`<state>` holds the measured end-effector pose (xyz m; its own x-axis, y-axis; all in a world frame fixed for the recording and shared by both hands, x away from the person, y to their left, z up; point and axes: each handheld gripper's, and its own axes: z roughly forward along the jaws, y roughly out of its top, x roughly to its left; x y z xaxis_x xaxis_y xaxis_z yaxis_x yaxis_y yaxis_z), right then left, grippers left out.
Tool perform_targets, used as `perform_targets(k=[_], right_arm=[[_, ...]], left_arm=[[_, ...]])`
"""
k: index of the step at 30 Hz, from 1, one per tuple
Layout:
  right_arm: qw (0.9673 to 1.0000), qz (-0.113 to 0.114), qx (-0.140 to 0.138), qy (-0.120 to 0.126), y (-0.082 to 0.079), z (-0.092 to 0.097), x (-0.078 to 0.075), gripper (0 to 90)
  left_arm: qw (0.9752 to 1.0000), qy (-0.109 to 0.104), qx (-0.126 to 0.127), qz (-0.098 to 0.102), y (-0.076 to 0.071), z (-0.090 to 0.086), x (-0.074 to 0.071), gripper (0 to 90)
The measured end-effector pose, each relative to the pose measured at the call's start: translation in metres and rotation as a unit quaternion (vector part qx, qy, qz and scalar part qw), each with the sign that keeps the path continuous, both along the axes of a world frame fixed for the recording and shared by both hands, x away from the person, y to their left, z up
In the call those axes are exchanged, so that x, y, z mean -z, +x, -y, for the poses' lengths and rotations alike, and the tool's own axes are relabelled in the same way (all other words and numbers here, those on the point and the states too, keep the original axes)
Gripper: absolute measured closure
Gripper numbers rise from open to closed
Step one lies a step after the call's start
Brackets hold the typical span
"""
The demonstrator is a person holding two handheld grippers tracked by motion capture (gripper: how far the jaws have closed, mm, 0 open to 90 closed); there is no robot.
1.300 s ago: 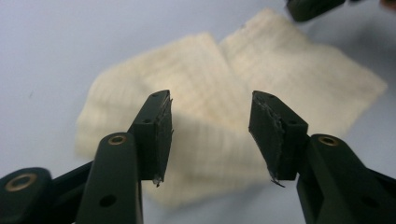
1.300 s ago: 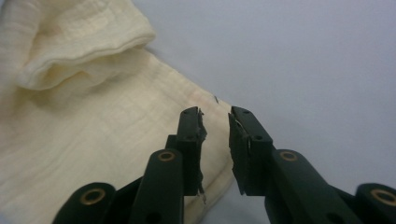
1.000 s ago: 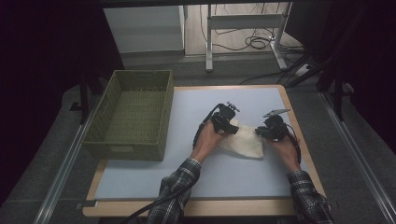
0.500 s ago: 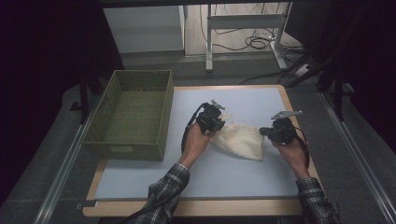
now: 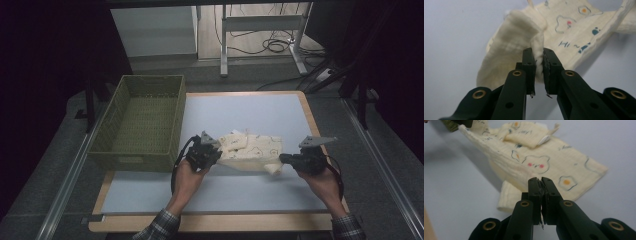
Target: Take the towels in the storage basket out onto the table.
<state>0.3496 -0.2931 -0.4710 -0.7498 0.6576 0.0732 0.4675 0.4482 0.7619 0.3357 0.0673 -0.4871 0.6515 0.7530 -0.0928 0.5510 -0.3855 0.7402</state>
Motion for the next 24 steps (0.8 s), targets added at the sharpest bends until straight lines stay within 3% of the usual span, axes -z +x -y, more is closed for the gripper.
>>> perform_targets(k=[3,8,13,19,24], right_arm=[[0.9999,-0.006,-0.012,0.001,-0.015,-0.001,0.005,85.8],[0.9994,-0.023,-0.024,-0.004,-0.034,0.0,0.014,78.5],[0.9998,-0.019,-0.006,-0.009,-0.034,0.01,0.01,73.7],[0.9997,-0.019,0.013,-0.011,-0.02,0.015,0.012,71.3],[0.9992,-0.026,0.029,-0.01,-0.003,0.017,0.017,69.6]], left_arm=[[1.0,-0.003,0.003,-0.006,-0.018,-0.008,0.007,76.9],[0.9999,0.005,-0.009,-0.012,-0.041,-0.026,0.012,61.1],[0.9996,0.008,-0.025,-0.011,-0.05,-0.041,0.005,55.5],[0.9996,0.011,-0.024,-0.006,-0.045,-0.044,-0.006,52.5],[0.9998,-0.002,-0.014,-0.015,-0.019,-0.032,-0.012,51.6]])
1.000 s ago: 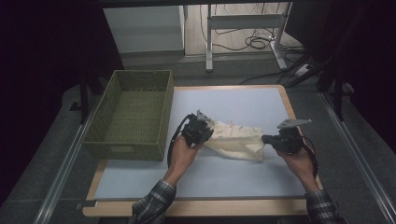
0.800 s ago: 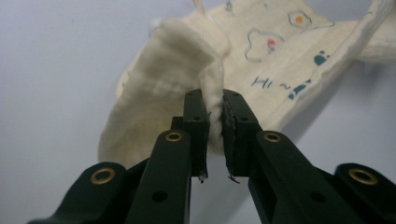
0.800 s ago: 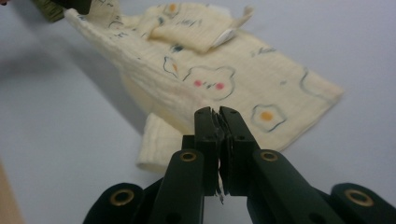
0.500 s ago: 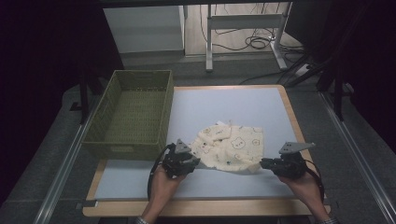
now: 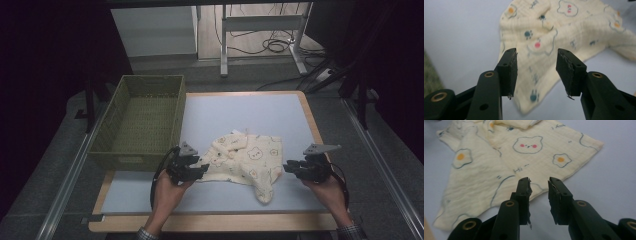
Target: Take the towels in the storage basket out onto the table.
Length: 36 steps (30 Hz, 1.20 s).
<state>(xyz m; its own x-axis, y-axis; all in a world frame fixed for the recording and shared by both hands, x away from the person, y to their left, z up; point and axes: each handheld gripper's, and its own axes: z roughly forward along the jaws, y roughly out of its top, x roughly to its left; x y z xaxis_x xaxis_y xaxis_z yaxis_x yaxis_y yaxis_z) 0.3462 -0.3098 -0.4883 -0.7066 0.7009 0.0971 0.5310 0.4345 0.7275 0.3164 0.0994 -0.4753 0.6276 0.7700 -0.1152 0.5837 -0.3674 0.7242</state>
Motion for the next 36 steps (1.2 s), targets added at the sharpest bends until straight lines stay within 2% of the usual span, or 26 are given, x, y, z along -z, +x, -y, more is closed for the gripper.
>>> perform_targets(k=[4,6,11,13,14,16,19,20,25,27,28,30,31,32,33,36], right_arm=[[0.9999,-0.004,0.012,0.0,0.015,-0.001,0.004,65.2],[0.9998,-0.006,0.019,0.0,0.022,-0.003,0.004,64.6],[0.9994,-0.002,0.033,-0.011,0.04,-0.009,0.007,64.6],[0.999,-0.001,0.042,-0.018,0.048,-0.011,0.008,66.3],[0.9988,0.001,0.046,-0.019,0.052,-0.012,0.009,68.6],[0.998,0.005,0.06,-0.02,0.062,-0.013,0.009,71.0],[0.9971,0.002,0.074,-0.019,0.075,-0.015,0.012,71.0],[0.9969,0.002,0.076,-0.02,0.08,-0.016,0.013,70.9],[0.9947,-0.001,0.093,-0.043,0.094,-0.021,0.022,61.1],[0.9941,0.0,0.093,-0.056,0.095,-0.025,0.027,60.1],[0.9939,0.008,0.092,-0.059,0.093,-0.026,0.028,60.7],[0.9944,0.007,0.088,-0.058,0.09,-0.029,0.027,74.4],[0.995,0.005,0.084,-0.054,0.089,-0.03,0.028,83.4],[0.9958,0.001,0.076,-0.051,0.088,-0.03,0.028,86.4],[0.9956,0.003,0.075,-0.055,0.088,-0.032,0.027,87.4],[0.9943,0.01,0.078,-0.072,0.091,-0.03,0.022,87.9]], left_arm=[[0.9997,-0.009,0.021,-0.005,0.028,0.02,0.003,51.3],[0.9997,0.004,0.025,0.005,0.042,0.031,0.003,51.1],[0.9993,0.02,0.03,0.011,0.076,0.054,0.004,51.0],[0.9984,0.045,0.028,0.019,0.089,0.062,0.005,51.5],[0.9979,0.056,0.028,0.02,0.096,0.065,0.006,51.8],[0.9974,0.065,0.023,0.021,0.109,0.069,0.008,51.9],[0.9967,0.078,0.019,0.015,0.126,0.071,0.015,52.8],[0.9966,0.08,0.02,0.008,0.132,0.071,0.019,52.6],[0.9951,0.095,0.024,-0.013,0.146,0.072,0.038,49.4],[0.9947,0.096,0.03,-0.021,0.148,0.072,0.044,52.5],[0.9953,0.088,0.033,-0.022,0.147,0.072,0.045,57.3],[0.9963,0.064,0.04,-0.041,0.147,0.072,0.045,75.5],[0.9962,0.064,0.04,-0.043,0.146,0.073,0.045,84.0],[0.9957,0.078,0.037,-0.035,0.145,0.075,0.043,87.8],[0.9954,0.088,0.032,-0.018,0.143,0.076,0.041,88.7],[0.9976,0.069,0.003,0.012,0.143,0.069,0.03,89.0]])
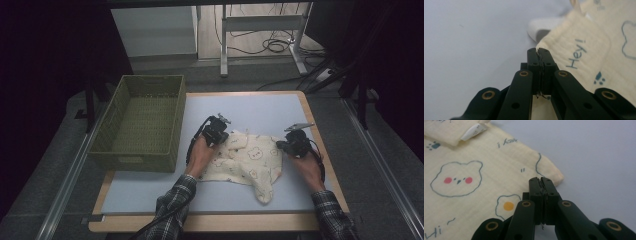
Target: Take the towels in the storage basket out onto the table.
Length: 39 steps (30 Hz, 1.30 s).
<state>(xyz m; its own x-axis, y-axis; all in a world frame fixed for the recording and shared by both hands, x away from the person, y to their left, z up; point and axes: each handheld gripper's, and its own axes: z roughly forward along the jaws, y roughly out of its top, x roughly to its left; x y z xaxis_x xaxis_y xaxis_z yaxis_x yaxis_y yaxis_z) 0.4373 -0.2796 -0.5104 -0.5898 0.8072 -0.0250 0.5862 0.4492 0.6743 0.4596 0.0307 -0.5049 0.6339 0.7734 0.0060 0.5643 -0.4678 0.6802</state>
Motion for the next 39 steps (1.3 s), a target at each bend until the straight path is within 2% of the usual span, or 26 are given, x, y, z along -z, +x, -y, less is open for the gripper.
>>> perform_targets(k=[1,3,8,10,12,13,14,17,22,23,28,31,33,36,39], right_arm=[[1.0,0.004,0.004,0.006,0.002,0.002,-0.003,87.9],[0.9999,0.01,0.012,0.003,0.008,0.006,-0.008,87.9],[0.9993,0.026,0.028,0.002,0.026,0.013,-0.019,87.8],[0.9989,0.031,0.035,0.004,0.033,0.015,-0.022,87.7],[0.9986,0.032,0.041,0.005,0.041,0.016,-0.023,86.4],[0.9985,0.028,0.046,0.005,0.046,0.017,-0.023,81.7],[0.9981,0.027,0.055,0.003,0.049,0.018,-0.022,76.4],[0.998,0.028,0.056,0.011,0.049,0.02,-0.023,72.0],[0.9987,0.021,0.044,0.012,0.037,0.024,-0.023,69.8],[0.9988,0.021,0.042,0.014,0.035,0.026,-0.022,69.8],[0.9994,0.008,0.027,0.022,0.019,0.029,-0.018,69.7],[0.9995,-0.002,0.009,0.03,0.003,0.029,-0.014,70.2],[0.9994,-0.012,0.0,0.033,-0.01,0.029,-0.012,70.3],[0.999,-0.018,-0.021,0.035,-0.032,0.028,-0.01,70.3],[0.9977,-0.029,-0.047,0.04,-0.058,0.026,-0.01,70.3]], left_arm=[[0.9999,-0.005,-0.01,0.007,0.001,-0.003,-0.004,88.9],[0.9994,-0.002,-0.026,0.022,0.004,-0.01,-0.011,88.8],[0.9963,-0.004,-0.075,0.041,0.015,-0.025,-0.018,88.1],[0.9954,-0.005,-0.089,0.035,0.021,-0.029,-0.016,86.2],[0.9939,0.008,-0.106,0.029,0.027,-0.03,-0.011,76.7],[0.9936,0.009,-0.111,0.021,0.029,-0.031,-0.008,71.2],[0.9935,0.005,-0.113,0.016,0.03,-0.032,-0.005,68.7],[0.9942,-0.003,-0.107,0.011,0.027,-0.032,0.0,60.3],[0.9953,0.006,-0.097,0.008,0.019,-0.031,0.006,50.4],[0.9954,0.004,-0.095,0.011,0.017,-0.032,0.006,50.2],[0.9962,-0.014,-0.086,-0.004,0.004,-0.035,0.009,50.4],[0.9968,-0.023,-0.076,-0.008,-0.012,-0.035,0.011,49.0],[0.9976,-0.021,-0.066,-0.008,-0.026,-0.035,0.012,48.7],[0.9986,-0.016,-0.051,-0.005,-0.048,-0.038,0.012,48.7],[0.999,-0.023,-0.036,-0.011,-0.073,-0.045,0.012,48.9]])
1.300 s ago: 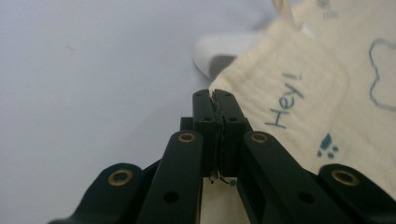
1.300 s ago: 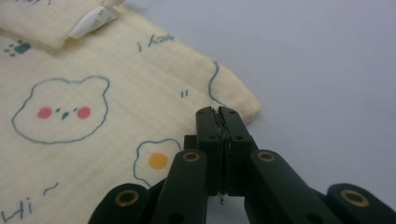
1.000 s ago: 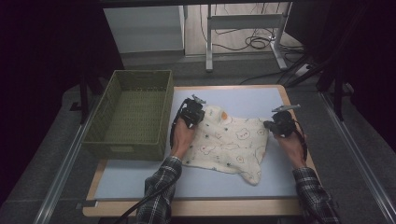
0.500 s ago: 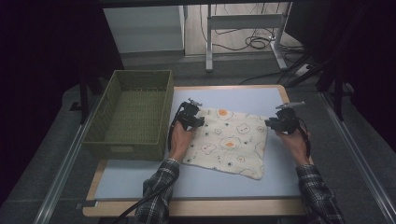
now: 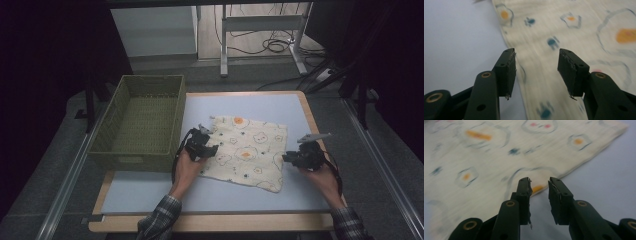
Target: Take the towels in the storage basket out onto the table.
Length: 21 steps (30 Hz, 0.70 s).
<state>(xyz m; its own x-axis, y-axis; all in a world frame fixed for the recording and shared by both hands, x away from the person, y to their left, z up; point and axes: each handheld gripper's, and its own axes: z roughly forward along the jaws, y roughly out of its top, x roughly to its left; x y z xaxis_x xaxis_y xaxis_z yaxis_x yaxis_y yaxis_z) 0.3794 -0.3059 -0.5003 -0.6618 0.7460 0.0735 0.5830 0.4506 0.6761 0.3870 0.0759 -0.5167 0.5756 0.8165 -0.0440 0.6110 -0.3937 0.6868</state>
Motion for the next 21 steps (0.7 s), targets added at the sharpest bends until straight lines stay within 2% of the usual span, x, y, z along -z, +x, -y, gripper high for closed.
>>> perform_targets(k=[5,9,11,13,14,16,19,21], right_arm=[[0.9987,-0.01,-0.05,-0.001,-0.042,-0.009,-0.001,70.4],[0.9967,-0.015,-0.079,0.002,-0.067,-0.019,-0.002,70.3],[0.9959,-0.012,-0.09,0.002,-0.075,-0.023,0.0,70.2],[0.995,-0.013,-0.099,-0.001,-0.08,-0.027,0.004,69.2],[0.9947,-0.013,-0.102,-0.007,-0.081,-0.028,0.007,68.0],[0.9938,-0.004,-0.109,-0.022,-0.083,-0.031,0.012,68.2],[0.9933,0.02,-0.108,-0.036,-0.086,-0.034,0.014,80.5],[0.9928,0.028,-0.108,-0.045,-0.087,-0.035,0.014,85.7]], left_arm=[[0.9999,0.004,0.013,0.0,-0.042,-0.011,0.002,52.8],[0.9999,0.01,0.01,0.009,-0.064,-0.02,0.003,54.7],[0.9998,0.016,0.003,0.014,-0.069,-0.024,0.007,54.6],[0.9999,0.017,0.001,0.003,-0.069,-0.027,0.014,54.0],[0.9999,0.013,0.001,0.004,-0.07,-0.029,0.017,54.0],[0.9999,-0.011,-0.001,-0.002,-0.07,-0.033,0.019,56.1],[0.9996,-0.026,0.007,-0.007,-0.072,-0.031,0.02,69.3],[0.9988,-0.041,0.017,-0.021,-0.072,-0.031,0.02,82.0]])
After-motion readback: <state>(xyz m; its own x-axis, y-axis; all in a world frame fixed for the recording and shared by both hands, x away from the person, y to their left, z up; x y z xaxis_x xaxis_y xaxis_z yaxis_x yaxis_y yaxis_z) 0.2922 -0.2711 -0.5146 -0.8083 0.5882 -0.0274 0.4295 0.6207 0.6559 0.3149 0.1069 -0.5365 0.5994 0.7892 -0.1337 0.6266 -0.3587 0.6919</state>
